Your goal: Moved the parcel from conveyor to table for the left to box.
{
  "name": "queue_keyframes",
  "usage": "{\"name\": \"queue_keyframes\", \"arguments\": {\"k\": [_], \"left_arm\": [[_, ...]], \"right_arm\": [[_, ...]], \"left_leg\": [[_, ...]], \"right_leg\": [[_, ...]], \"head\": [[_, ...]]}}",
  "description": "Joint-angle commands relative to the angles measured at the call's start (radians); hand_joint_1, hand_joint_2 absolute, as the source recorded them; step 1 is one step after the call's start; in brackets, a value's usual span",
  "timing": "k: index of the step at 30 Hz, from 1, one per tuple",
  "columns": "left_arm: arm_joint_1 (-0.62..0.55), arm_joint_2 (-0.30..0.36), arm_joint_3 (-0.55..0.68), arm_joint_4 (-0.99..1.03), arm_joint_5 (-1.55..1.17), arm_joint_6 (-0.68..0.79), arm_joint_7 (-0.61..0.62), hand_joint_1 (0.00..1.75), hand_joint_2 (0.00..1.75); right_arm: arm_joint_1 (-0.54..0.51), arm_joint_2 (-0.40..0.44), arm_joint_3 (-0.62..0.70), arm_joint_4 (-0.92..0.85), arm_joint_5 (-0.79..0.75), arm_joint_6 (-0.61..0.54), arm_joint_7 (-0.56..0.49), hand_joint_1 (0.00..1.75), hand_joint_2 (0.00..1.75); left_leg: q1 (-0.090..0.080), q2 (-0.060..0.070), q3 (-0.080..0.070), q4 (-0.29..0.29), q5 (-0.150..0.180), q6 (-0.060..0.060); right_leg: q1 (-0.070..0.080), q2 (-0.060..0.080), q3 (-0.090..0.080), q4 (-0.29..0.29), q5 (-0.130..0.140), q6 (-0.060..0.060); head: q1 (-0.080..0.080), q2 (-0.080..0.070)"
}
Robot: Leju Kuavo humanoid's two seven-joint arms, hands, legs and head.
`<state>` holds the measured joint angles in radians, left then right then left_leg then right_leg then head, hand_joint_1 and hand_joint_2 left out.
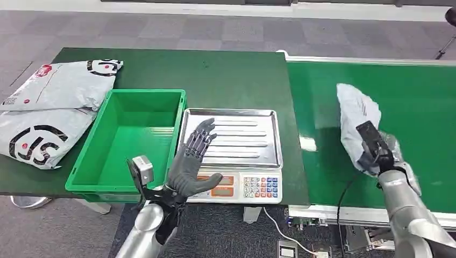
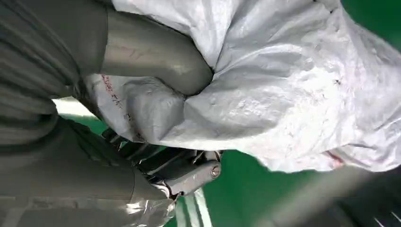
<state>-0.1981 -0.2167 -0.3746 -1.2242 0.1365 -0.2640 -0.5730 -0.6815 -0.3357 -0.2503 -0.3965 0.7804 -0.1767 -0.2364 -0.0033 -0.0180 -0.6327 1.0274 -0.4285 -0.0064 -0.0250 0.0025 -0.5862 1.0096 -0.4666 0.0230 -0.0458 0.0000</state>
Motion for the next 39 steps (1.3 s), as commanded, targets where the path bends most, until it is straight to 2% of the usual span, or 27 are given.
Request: {"name": "queue_keyframes", "arguments": {"k": [1,3,6,10,13,16,17,19,20,24,26,30,31,35,39], "left_arm": [[-0.018,0.028,0.04,-0.002,-0.025,-0.001,0.012,0.0,1.75],[-0.023,0.026,0.043,0.007,-0.025,-0.008,0.008,0.0,1.75],[-0.037,0.018,0.047,0.026,-0.024,-0.014,0.006,0.0,1.75],[-0.056,0.007,0.055,0.058,-0.016,-0.015,-0.001,0.0,1.75],[-0.069,0.004,0.06,0.081,-0.009,-0.013,-0.007,0.0,1.75],[-0.102,-0.01,0.095,0.146,0.064,0.005,-0.01,0.0,1.75],[-0.112,-0.008,0.1,0.165,0.083,0.008,-0.017,0.0,1.75],[-0.123,-0.003,0.102,0.185,0.094,0.008,-0.025,0.0,1.75],[-0.123,-0.003,0.102,0.185,0.094,0.008,-0.025,0.0,1.75],[-0.12,-0.003,0.101,0.184,0.094,0.008,-0.026,0.0,1.75],[-0.131,0.004,0.096,0.2,0.108,0.014,-0.033,0.0,1.75],[-0.15,0.01,0.088,0.234,0.115,0.013,-0.046,0.0,1.75],[-0.151,0.01,0.087,0.237,0.115,0.014,-0.048,0.0,1.75],[-0.142,0.024,0.074,0.216,0.128,0.028,-0.058,0.0,1.75],[-0.136,0.025,0.073,0.202,0.133,0.028,-0.056,0.0,1.75]], "right_arm": [[0.235,0.147,0.111,-0.85,-0.11,0.009,-0.009,1.75,1.75],[0.262,0.151,0.141,-0.924,-0.106,-0.001,-0.003,1.75,1.75],[0.291,0.144,0.179,-0.984,-0.095,-0.03,-0.002,1.75,1.75],[0.292,0.126,0.209,-0.977,-0.09,-0.098,-0.057,1.75,1.75],[0.27,0.118,0.256,-0.956,-0.053,-0.098,-0.089,1.75,1.75],[0.156,0.086,0.388,-0.81,0.087,0.061,-0.009,1.75,1.75],[0.113,0.075,0.442,-0.749,0.146,0.093,0.004,1.75,1.75],[0.068,0.084,0.469,-0.679,0.165,0.095,-0.001,1.75,1.75],[0.068,0.084,0.469,-0.679,0.165,0.095,-0.001,1.75,1.75],[0.073,0.079,0.468,-0.677,0.163,0.088,-0.005,1.75,1.75],[0.004,0.05,0.572,-0.596,0.205,0.161,-0.025,1.75,1.75],[-0.128,0.071,0.716,-0.383,0.25,0.27,-0.046,1.75,1.75],[-0.144,0.076,0.729,-0.351,0.248,0.289,-0.049,1.75,1.75],[-0.287,0.114,0.888,-0.179,0.178,0.33,-0.124,1.75,1.75],[-0.298,0.144,0.935,-0.155,0.114,0.393,-0.169,1.75,1.75]], "left_leg": [[0.0,0.008,0.005,-0.004,-0.001,-0.002],[0.0,0.003,0.002,-0.002,0.0,-0.001],[0.0,0.007,0.004,-0.002,-0.002,-0.002],[0.001,0.003,0.004,-0.003,-0.001,-0.002],[0.0,0.004,0.005,-0.003,-0.001,-0.002],[0.0,0.005,0.002,-0.001,-0.001,-0.001],[0.0,0.01,0.005,-0.004,0.0,-0.002],[0.0,0.01,0.003,-0.001,-0.001,-0.001],[0.0,0.011,0.004,-0.002,0.0,-0.001],[0.0,0.004,0.003,-0.002,0.002,0.0],[0.001,0.002,0.003,-0.001,0.002,0.0],[0.0,0.007,0.002,-0.001,0.001,0.0],[0.0,0.01,0.004,-0.002,0.001,0.0],[-0.001,0.008,0.002,-0.001,0.002,0.0],[0.0,0.007,0.002,-0.001,0.002,-0.001]], "right_leg": [[0.001,0.006,0.003,-0.003,0.0,-0.004],[0.001,0.002,0.0,-0.001,0.0,-0.002],[0.0,0.005,0.001,-0.001,0.0,-0.003],[0.001,0.002,0.002,-0.002,-0.001,-0.003],[0.001,0.003,0.003,-0.003,-0.001,-0.003],[0.0,0.005,0.0,0.0,0.0,-0.001],[0.0,0.009,0.002,-0.003,0.002,-0.003],[0.0,0.009,-0.001,0.0,0.001,-0.002],[0.0,0.011,0.0,-0.001,0.002,-0.002],[0.001,0.002,0.0,-0.001,0.002,-0.002],[0.001,0.001,0.002,-0.001,0.001,-0.002],[0.0,0.007,0.0,-0.001,0.002,-0.002],[0.001,0.01,0.001,-0.001,0.003,-0.002],[0.0,0.009,-0.001,0.0,0.003,-0.002],[0.0,0.007,0.0,0.0,0.003,-0.002]], "head": [[0.0,0.0],[0.0,0.0],[0.0,0.0],[0.0,0.0],[0.0,0.0],[0.0,0.0],[0.0,0.0],[0.0,0.0],[0.0,0.0],[0.0,0.0],[0.0,0.0],[0.0,0.0],[0.0,0.0],[0.0,0.0],[0.0,0.0]]}}
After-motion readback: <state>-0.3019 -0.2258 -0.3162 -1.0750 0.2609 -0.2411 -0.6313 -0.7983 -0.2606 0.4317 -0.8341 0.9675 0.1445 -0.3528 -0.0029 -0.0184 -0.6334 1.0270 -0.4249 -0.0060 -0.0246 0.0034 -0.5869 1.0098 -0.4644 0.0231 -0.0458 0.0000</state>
